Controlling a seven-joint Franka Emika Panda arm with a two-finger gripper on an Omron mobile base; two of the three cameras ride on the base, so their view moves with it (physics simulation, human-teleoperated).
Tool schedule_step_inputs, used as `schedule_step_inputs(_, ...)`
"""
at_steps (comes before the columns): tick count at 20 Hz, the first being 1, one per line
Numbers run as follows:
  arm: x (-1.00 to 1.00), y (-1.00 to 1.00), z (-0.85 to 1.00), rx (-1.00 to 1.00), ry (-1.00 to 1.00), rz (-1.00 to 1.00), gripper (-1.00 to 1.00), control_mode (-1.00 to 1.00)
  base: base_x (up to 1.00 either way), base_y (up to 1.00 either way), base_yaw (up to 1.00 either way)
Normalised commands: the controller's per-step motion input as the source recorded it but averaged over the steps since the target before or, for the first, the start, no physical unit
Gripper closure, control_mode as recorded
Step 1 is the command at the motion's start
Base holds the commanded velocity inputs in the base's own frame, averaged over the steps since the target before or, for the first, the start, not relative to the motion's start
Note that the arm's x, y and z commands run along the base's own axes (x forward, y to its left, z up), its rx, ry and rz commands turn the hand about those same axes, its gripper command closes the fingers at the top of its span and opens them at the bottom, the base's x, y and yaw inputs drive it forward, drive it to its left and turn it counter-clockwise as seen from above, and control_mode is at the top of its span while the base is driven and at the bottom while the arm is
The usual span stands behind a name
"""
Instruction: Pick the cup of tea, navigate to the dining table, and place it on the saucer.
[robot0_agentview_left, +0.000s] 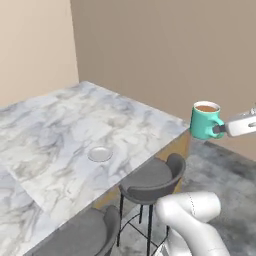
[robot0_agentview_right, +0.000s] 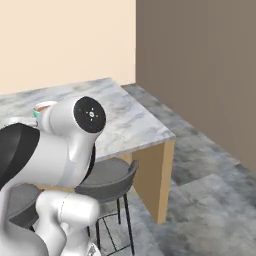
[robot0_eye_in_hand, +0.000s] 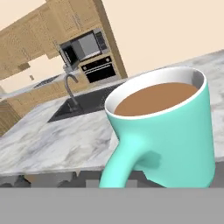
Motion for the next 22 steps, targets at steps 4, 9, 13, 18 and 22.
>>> schedule_step_inputs(4, 0.00, 0.00, 0.00, 0.00, 0.00, 0.00, 1.00, 1.00, 0.43, -0.01, 0.93)
schedule_step_inputs(9, 0.00, 0.00, 0.00, 0.00, 0.00, 0.00, 1.00, 1.00, 0.85, -0.02, 0.49)
schedule_step_inputs(13, 0.00, 0.00, 0.00, 0.00, 0.00, 0.00, 1.00, 1.00, 0.08, 0.00, 0.00)
schedule_step_inputs(18, 0.00, 0.00, 0.00, 0.00, 0.00, 0.00, 1.00, 1.00, 0.00, 0.00, 0.00)
schedule_step_inputs(22, 0.00, 0.00, 0.00, 0.00, 0.00, 0.00, 1.00, 1.00, 0.00, 0.00, 0.00)
